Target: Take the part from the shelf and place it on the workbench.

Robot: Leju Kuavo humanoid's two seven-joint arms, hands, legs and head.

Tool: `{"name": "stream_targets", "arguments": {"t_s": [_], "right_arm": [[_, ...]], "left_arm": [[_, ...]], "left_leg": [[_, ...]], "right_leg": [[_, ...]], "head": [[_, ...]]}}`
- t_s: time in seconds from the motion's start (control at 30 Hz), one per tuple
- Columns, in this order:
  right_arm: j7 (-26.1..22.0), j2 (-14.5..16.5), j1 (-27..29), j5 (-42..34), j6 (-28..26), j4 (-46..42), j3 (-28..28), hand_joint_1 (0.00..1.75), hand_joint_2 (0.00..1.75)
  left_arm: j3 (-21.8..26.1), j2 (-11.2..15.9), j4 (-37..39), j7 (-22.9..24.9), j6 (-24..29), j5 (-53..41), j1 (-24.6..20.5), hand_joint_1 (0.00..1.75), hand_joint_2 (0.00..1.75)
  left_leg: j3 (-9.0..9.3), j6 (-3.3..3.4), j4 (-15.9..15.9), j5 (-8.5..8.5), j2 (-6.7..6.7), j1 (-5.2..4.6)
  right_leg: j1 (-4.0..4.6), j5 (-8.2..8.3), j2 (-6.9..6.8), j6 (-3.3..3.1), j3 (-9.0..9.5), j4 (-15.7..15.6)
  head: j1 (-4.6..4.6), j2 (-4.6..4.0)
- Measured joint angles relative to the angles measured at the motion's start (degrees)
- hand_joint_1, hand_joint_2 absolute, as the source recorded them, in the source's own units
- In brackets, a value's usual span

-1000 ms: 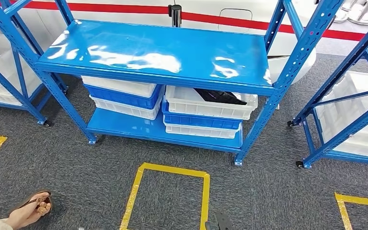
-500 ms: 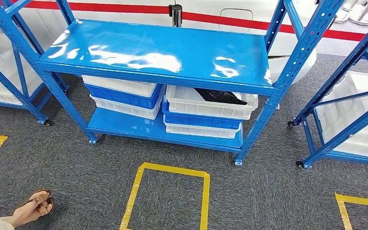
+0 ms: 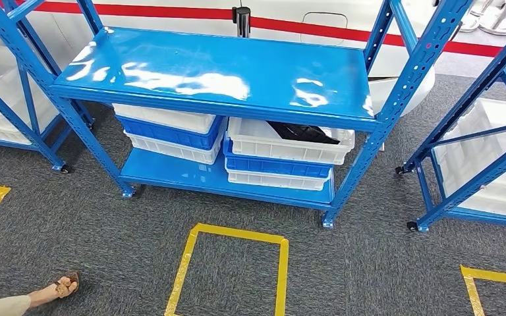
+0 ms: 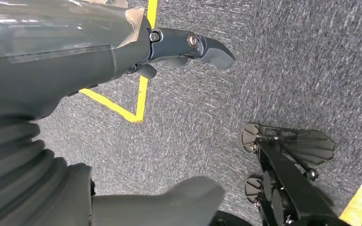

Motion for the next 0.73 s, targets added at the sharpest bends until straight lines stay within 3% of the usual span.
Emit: {"name": "stream_targets", "arguments": {"t_s": [0.1,0.2,0.23,0.33,0.73], "right_arm": [[0.11,-0.15,0.13,0.02,0.05,-0.22,-0.17,0.0,1.75],[0.13,-0.24,0.22,0.02,0.05,-0.29,-0.2,0.0,0.44],[0.13,-0.25,0.24,0.02,0.05,-0.31,-0.21,0.0,0.44],[0.15,-0.27,0.26,0.01,0.06,-0.41,-0.25,0.0,1.75],[0.18,-0.31,0.26,0.02,0.06,-0.6,-0.61,0.0,1.75]], "left_arm": [[-0.36,0.11,-0.2,0.04,0.0,0.01,0.11,0.0,0.0],[-0.56,0.17,-0.32,0.04,0.0,0.01,0.17,0.0,0.0],[-0.61,0.2,-0.33,0.04,0.0,0.01,0.19,0.0,0.0],[-0.81,0.24,-0.37,0.04,0.0,0.01,0.26,0.0,0.0],[-1.14,0.27,-0.39,0.04,0.0,0.01,0.3,0.0,0.0]], "left_leg": [[0.03,0.0,0.0,0.0,0.0,0.0],[0.03,0.0,0.0,0.0,0.0,0.0],[0.02,0.0,0.0,0.0,0.0,0.0],[0.02,0.0,0.0,0.0,0.0,0.0],[0.02,0.0,0.0,0.0,0.0,0.0]], "right_leg": [[0.0,0.0,0.0,0.0,0.0,0.0],[0.0,0.0,0.0,0.0,0.03,0.0],[0.0,0.0,0.0,0.0,0.04,0.0],[0.0,0.0,0.0,0.0,0.03,0.0],[0.0,0.0,0.0,0.0,0.03,0.0]], "head": [[0.0,0.0],[0.0,0.0],[0.0,0.0],[0.0,0.0],[0.0,0.0]]}}
